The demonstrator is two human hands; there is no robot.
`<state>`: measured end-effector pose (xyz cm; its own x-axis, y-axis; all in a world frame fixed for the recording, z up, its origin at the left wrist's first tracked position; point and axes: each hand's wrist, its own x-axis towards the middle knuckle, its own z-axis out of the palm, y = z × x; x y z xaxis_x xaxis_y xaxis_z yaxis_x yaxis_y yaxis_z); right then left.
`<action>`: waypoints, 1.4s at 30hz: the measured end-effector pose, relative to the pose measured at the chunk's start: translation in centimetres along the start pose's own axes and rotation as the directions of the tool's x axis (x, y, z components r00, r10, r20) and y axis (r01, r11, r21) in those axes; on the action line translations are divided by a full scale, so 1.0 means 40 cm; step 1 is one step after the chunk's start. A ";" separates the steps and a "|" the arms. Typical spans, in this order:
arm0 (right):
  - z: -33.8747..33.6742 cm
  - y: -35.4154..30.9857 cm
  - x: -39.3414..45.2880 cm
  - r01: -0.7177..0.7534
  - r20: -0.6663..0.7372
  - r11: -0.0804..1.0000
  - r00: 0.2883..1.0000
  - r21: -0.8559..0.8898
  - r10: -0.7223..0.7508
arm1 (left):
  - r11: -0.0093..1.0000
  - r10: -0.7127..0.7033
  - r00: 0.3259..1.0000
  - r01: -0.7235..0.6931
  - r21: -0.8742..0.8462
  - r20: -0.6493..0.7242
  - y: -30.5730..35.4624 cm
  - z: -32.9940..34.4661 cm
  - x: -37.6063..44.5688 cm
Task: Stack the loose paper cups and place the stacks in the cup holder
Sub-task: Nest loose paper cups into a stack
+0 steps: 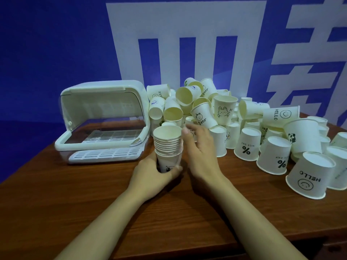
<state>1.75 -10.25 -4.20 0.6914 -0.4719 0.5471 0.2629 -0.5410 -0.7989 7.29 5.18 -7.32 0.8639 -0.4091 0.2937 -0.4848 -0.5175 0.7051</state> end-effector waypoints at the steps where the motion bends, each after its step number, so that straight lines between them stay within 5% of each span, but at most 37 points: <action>1: -0.012 0.008 0.014 0.000 -0.080 1.000 0.997 -0.004 0.000 | 1.000 0.001 1.000 -0.001 0.002 0.000 0.001 -0.001 0.000; 7: -0.112 0.015 0.167 -0.076 -0.338 0.922 0.939 -0.381 -0.062 | 0.999 -0.028 0.999 0.028 0.027 0.029 0.007 -0.005 0.001; 11: -0.145 0.024 0.262 -0.221 -0.333 0.846 0.941 -0.485 0.055 | 0.999 -0.025 0.999 0.024 0.026 0.045 0.008 -0.008 0.004; 18: -0.150 0.054 0.328 -0.196 -0.297 0.786 0.955 -0.587 0.017 | 1.000 -0.021 0.999 0.021 0.010 0.031 0.002 -0.002 0.004; 22: -0.163 0.071 0.328 -0.138 -0.289 0.809 0.956 -0.571 -0.042 | 1.000 -0.017 0.999 0.016 0.012 0.035 0.003 -0.003 0.005; 27: -0.151 -0.004 0.240 0.249 -0.342 0.890 0.857 -0.381 -0.386 | 0.999 -0.025 0.999 0.024 0.022 0.038 0.010 -0.003 0.007; 30: -0.110 -0.079 0.160 0.360 -0.312 0.931 0.878 -0.066 -0.362 | 0.999 -0.032 0.998 0.030 0.031 0.048 0.013 -0.002 0.008; 34: -0.027 -0.079 0.083 0.304 -0.241 0.924 0.938 0.232 -0.248 | 1.000 -0.019 1.000 0.019 0.007 0.014 0.010 0.003 0.006; 42: 0.007 -0.062 0.055 0.400 -0.192 0.913 0.905 0.075 -0.381 | 0.999 0.012 1.000 -0.013 -0.031 -0.007 0.006 0.010 0.003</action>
<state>2.79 -9.74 -1.07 0.3959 -0.3549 0.8469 0.5669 -0.6310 -0.5295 7.23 4.69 -7.38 0.8588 -0.4101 0.3069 -0.4910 -0.4885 0.7213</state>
